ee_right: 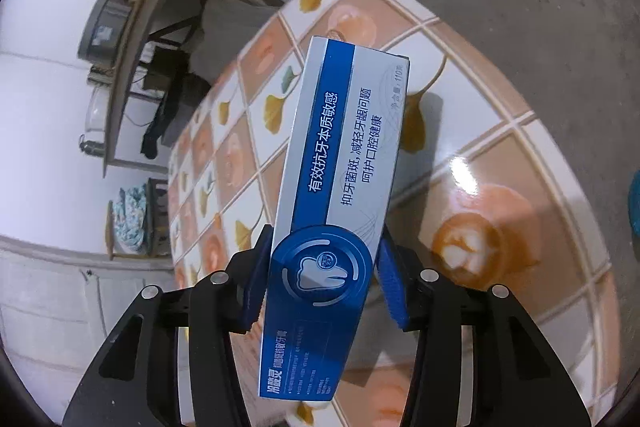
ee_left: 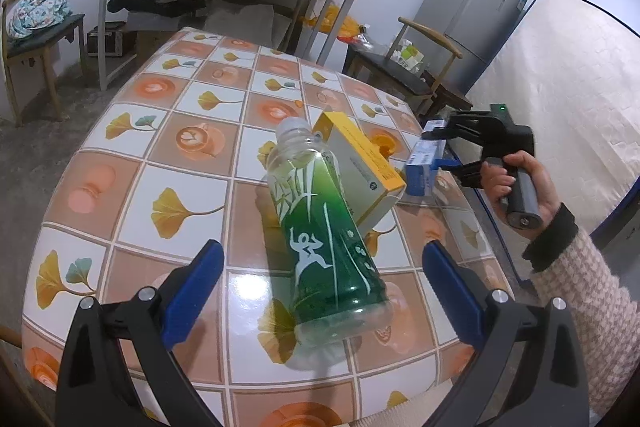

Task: Collect trash
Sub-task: 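Grasp the blue toothpaste box with the right tool while the left tool grasps the green bottle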

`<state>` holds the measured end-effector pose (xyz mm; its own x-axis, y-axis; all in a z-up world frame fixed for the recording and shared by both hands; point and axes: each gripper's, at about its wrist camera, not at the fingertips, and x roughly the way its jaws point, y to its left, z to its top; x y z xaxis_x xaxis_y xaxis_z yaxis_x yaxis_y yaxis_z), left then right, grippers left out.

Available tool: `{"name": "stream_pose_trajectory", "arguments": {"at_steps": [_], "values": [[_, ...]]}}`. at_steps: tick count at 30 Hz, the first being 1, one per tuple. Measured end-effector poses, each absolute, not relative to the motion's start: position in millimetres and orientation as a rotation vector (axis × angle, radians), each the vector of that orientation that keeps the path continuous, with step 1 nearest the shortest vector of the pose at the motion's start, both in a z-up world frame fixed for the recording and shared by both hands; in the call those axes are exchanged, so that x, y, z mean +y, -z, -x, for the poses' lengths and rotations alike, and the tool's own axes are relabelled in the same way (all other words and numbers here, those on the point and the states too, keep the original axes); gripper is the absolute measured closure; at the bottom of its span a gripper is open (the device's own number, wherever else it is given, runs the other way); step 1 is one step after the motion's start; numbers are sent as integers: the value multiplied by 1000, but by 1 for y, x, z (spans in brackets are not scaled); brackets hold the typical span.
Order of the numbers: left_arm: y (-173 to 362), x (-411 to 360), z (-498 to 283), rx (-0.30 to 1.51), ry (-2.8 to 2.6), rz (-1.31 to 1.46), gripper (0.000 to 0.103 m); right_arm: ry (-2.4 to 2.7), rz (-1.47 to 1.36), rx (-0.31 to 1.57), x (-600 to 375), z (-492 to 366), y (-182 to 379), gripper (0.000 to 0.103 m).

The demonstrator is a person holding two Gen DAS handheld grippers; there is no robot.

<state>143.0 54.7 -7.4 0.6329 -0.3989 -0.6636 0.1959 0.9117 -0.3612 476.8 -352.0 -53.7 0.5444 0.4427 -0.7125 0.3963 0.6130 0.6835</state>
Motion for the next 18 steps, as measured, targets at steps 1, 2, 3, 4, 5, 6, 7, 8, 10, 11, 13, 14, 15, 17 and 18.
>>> {"name": "stream_pose_trajectory", "arguments": {"at_steps": [1,2,3,4,5,6,7,8,10,11,13,14,15,17,18], "values": [[8,53,-144,826,351,267,6,-51,-947,1039,-352,-473,51,57],[8,52,-145,838,359,267,6,-71,-935,1041,-354,-467,48,57],[9,49,-147,850,363,268,6,-97,-915,1045,-354,-459,44,57],[10,47,-150,869,368,272,6,-120,-896,1050,-354,-453,40,57],[11,46,-153,883,369,275,6,-158,-866,1061,-353,-442,36,57],[13,44,-157,898,372,281,6,-181,-846,1068,-353,-435,34,57],[15,42,-161,912,376,287,6,-203,-824,1075,-353,-426,31,57],[17,39,-167,935,377,290,6,-218,-798,1082,-351,-417,28,57],[22,35,-177,960,370,288,6,-234,-735,1101,-346,-397,25,57],[24,33,-182,970,368,285,6,-242,-700,1112,-342,-386,24,57],[29,27,-196,998,358,263,6,-254,-659,1120,-336,-372,22,57],[32,26,-201,1013,348,252,6,-260,-632,1122,-332,-364,22,57],[34,25,-207,1024,339,247,7,-261,-611,1123,-328,-360,21,57],[39,25,-218,1051,322,239,15,-256,-559,1121,-321,-353,20,57],[41,26,-221,1069,317,240,20,-255,-530,1120,-316,-349,20,57]]}}
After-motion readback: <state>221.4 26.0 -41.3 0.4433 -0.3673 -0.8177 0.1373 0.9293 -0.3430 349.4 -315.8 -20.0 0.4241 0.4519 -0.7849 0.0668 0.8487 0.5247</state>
